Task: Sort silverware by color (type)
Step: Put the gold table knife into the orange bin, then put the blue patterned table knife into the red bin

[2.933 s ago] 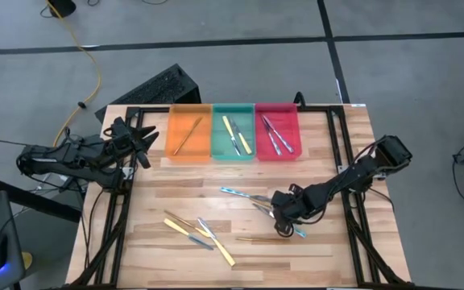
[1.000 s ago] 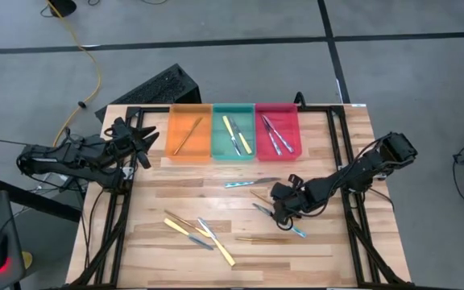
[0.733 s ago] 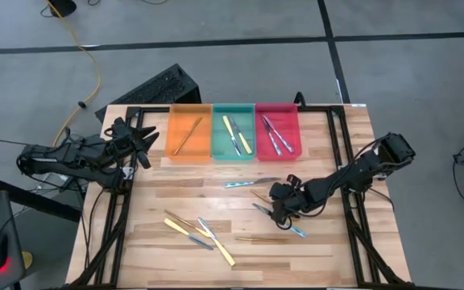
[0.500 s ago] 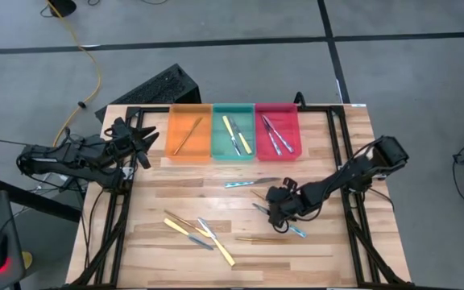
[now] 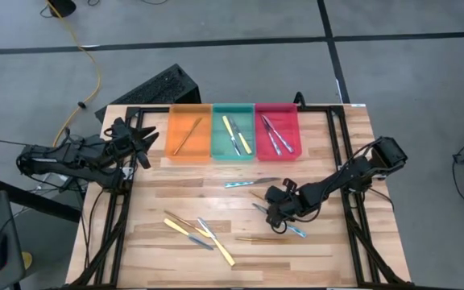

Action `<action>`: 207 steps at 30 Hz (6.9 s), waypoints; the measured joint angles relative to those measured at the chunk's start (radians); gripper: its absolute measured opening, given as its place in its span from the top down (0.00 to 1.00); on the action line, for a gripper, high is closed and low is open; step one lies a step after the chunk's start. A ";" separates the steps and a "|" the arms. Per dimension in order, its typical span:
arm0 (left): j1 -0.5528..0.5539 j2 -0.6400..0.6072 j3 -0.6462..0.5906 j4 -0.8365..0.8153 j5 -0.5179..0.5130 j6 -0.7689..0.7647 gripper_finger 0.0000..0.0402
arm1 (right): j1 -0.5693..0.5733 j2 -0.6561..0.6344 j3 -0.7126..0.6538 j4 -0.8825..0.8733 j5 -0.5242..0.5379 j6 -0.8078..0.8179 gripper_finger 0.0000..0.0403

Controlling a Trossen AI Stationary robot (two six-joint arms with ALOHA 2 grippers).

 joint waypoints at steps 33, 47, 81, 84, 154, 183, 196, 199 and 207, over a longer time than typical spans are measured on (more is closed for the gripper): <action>0.000 0.000 0.000 0.003 0.000 -0.008 0.75 | -0.190 -0.214 0.081 0.501 0.163 -0.410 0.97; 0.000 0.000 0.000 0.005 -0.001 -0.016 0.75 | -0.394 -0.214 0.082 1.076 -0.026 -0.639 0.97; 0.000 0.000 0.000 0.004 -0.009 -0.016 0.75 | -0.610 0.554 0.818 1.207 -0.360 -0.572 0.96; 0.000 0.000 0.000 0.001 -0.008 -0.016 0.75 | -0.627 0.604 0.845 1.234 -0.361 -0.522 0.96; 0.000 0.000 -0.005 -0.002 -0.009 -0.041 0.75 | -0.729 0.735 0.909 0.994 -0.304 -0.306 0.91; 0.000 0.000 -0.005 -0.002 -0.009 -0.040 0.75 | -0.727 0.734 0.909 1.020 -0.309 -0.275 0.67; 0.000 0.000 -0.005 -0.001 -0.009 -0.041 0.75 | -0.764 0.627 0.908 1.044 -0.525 -0.273 0.67; 0.000 0.000 -0.005 0.000 -0.008 -0.041 0.75 | -0.778 0.572 0.908 1.001 -0.599 -0.273 0.67; 0.000 0.000 -0.005 0.001 -0.008 -0.042 0.75 | -0.784 0.353 0.908 0.664 -0.650 -0.487 0.67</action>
